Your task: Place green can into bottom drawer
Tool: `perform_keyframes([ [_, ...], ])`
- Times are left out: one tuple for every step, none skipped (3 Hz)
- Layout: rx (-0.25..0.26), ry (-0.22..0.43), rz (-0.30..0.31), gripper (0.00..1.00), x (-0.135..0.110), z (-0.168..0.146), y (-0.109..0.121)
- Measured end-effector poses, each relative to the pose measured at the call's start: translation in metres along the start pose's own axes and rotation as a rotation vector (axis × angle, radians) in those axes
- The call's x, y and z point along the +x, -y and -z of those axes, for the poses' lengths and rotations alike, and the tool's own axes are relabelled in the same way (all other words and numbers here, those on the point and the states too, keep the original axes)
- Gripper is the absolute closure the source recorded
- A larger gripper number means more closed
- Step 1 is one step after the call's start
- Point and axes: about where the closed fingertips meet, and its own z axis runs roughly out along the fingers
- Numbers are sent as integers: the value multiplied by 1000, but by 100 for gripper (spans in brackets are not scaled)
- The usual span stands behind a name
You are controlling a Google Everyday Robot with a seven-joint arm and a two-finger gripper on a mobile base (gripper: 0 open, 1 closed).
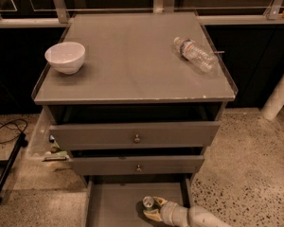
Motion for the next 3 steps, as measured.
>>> perform_keyframes([
  [0,0,0,11,0,0,0],
  [0,0,0,0,0,0,0],
  [0,0,0,0,0,0,0],
])
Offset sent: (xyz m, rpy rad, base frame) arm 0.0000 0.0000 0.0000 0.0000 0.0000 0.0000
